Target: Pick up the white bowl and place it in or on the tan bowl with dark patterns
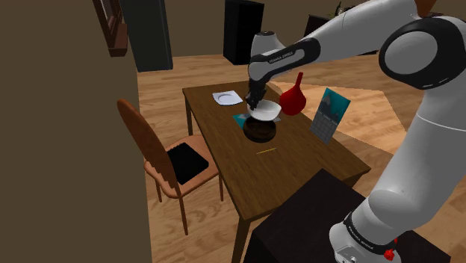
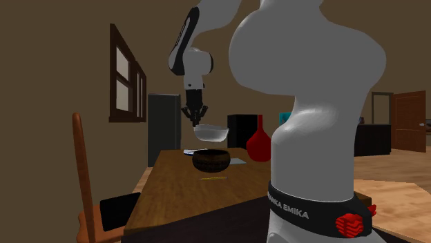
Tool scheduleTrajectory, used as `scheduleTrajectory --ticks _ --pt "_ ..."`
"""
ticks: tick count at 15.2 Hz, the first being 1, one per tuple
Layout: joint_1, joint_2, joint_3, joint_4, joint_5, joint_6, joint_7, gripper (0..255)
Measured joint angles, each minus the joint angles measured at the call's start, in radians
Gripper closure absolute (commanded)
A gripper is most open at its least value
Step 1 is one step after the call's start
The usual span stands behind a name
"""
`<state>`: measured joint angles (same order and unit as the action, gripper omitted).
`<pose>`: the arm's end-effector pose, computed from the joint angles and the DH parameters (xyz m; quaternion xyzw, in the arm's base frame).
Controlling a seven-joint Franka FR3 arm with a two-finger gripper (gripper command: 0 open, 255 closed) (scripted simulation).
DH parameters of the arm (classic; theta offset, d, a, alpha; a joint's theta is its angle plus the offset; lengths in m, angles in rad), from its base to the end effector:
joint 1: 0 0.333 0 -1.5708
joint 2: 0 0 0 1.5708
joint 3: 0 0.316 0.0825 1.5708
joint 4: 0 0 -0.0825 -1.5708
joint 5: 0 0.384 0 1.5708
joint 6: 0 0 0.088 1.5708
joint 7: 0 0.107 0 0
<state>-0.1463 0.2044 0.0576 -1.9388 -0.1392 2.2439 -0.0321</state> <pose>0.6080 -0.0595 0.3898 0.9974 0.0114 0.0474 0.0537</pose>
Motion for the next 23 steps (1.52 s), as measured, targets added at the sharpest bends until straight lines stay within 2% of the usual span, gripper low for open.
scheduleTrajectory --ticks 11,18,19,23 --pt "0.002 0.073 -0.006 -0.056 -0.020 0.128 0.022 255" --pt "0.002 0.082 -0.007 -0.063 -0.023 0.145 0.025 255" --pt "0.002 0.082 -0.007 -0.063 -0.023 0.145 0.025 0" --pt "0.002 0.082 -0.007 -0.063 -0.023 0.145 0.025 0"
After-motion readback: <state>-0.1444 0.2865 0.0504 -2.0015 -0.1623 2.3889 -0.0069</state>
